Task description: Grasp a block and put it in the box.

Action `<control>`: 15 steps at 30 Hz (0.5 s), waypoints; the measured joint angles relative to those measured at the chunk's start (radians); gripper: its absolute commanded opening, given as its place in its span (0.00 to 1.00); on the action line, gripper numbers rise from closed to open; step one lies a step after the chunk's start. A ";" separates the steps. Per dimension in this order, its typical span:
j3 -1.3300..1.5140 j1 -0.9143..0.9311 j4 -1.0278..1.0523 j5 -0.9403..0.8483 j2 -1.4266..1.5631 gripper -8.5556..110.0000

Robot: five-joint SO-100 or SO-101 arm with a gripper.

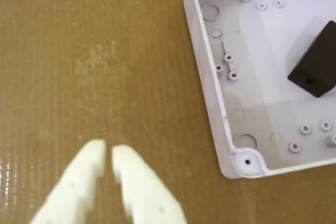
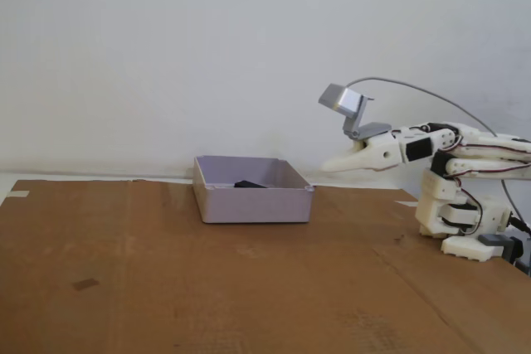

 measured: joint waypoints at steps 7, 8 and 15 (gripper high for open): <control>0.043 0.000 0.000 0.000 0.051 0.07; 0.043 0.000 0.000 0.000 0.058 0.07; 0.054 0.000 0.000 0.000 0.107 0.07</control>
